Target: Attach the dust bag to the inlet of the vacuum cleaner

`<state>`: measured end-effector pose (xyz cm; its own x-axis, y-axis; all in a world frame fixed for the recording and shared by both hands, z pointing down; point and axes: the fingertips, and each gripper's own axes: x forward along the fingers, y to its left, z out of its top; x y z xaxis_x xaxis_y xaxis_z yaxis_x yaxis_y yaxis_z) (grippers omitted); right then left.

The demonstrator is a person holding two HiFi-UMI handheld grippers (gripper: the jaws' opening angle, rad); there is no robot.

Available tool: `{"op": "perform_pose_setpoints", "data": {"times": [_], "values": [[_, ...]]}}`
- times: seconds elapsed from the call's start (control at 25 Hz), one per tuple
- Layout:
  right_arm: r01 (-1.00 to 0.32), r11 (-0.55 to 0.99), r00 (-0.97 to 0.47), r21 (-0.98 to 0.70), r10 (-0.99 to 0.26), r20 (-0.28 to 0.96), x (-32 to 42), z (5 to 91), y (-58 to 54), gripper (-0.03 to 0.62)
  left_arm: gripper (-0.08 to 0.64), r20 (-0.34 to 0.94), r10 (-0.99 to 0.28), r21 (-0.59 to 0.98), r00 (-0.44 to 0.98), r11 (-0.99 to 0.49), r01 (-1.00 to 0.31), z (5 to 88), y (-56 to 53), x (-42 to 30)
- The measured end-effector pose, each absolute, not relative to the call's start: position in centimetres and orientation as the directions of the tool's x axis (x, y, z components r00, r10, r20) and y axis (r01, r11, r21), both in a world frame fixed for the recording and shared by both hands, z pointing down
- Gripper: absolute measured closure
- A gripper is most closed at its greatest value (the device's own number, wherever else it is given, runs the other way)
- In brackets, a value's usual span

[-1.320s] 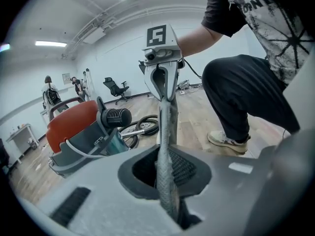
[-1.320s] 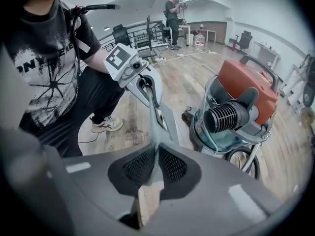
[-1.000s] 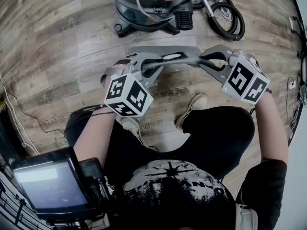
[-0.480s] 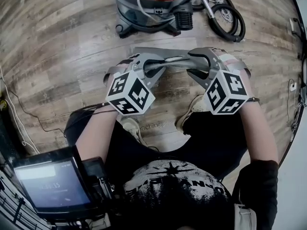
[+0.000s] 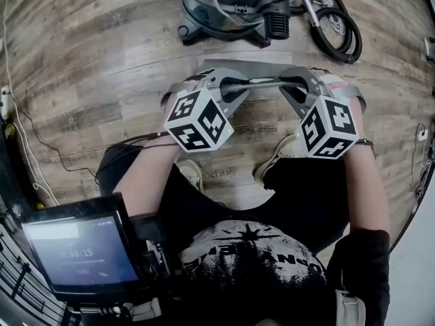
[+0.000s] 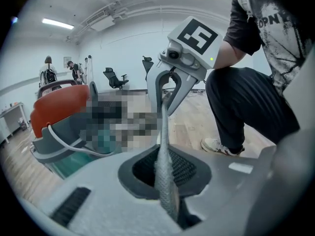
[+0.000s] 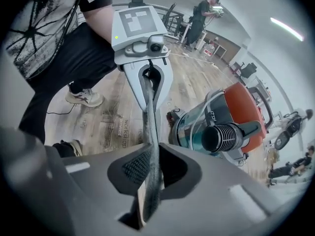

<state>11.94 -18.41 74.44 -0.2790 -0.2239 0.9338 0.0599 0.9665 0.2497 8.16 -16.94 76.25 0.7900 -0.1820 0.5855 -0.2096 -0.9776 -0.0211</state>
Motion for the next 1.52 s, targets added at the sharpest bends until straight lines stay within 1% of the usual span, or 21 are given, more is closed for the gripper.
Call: {"op": "perform_pose_setpoints", "data": {"times": [0.16, 0.28, 0.44, 0.6, 0.84, 0.96, 1.08, 1.32, 1.52], "values": [[0.053, 0.974, -0.3, 0.22, -0.195, 0.934, 12.3, 73.8, -19.0, 0.557, 0.531, 0.587, -0.2, -0.046, 0.784, -0.976, -0.215, 75.4, -17.5, 8.5], [0.044, 0.973, -0.323, 0.226, -0.2, 0.925, 12.8, 72.5, -19.9, 0.557, 0.531, 0.583, -0.235, -0.061, 0.778, -0.967, -0.247, 74.2, -18.1, 9.1], [0.065, 0.969, -0.348, 0.239, -0.202, 0.916, 13.3, 70.6, -21.7, 0.558, 0.531, 0.58, -0.263, -0.08, 0.771, -0.96, -0.267, 72.4, -19.8, 9.7], [0.02, 0.968, -0.41, 0.252, -0.222, 0.885, 13.0, 68.4, -23.6, 0.558, 0.531, 0.585, -0.26, -0.116, 0.768, -0.964, -0.238, 70.2, -22.2, 9.3], [-0.03, 0.958, -0.466, 0.284, -0.265, 0.844, 12.4, 66.1, -25.3, 0.558, 0.531, 0.637, -0.224, -0.174, 0.738, -0.974, -0.146, 67.6, -24.4, 8.5], [-0.017, 0.962, -0.466, 0.274, -0.25, 0.849, 12.4, 67.0, -25.2, 0.558, 0.531, 0.663, -0.202, -0.167, 0.721, -0.978, -0.121, 68.3, -24.6, 8.5], [0.008, 0.963, -0.456, 0.268, -0.235, 0.858, 13.3, 68.5, -24.6, 0.56, 0.531, 0.68, -0.221, -0.187, 0.699, -0.974, -0.126, 69.7, -24.0, 9.4], [-0.013, 0.964, -0.467, 0.264, -0.24, 0.851, 13.8, 70.0, -26.0, 0.56, 0.531, 0.697, -0.243, -0.195, 0.675, -0.97, -0.149, 71.3, -25.5, 9.7], [-0.006, 0.965, -0.467, 0.262, -0.234, 0.852, 14.1, 71.5, -25.9, 0.56, 0.528, 0.706, -0.264, -0.213, 0.657, -0.964, -0.158, 72.6, -25.8, 10.0]]}}
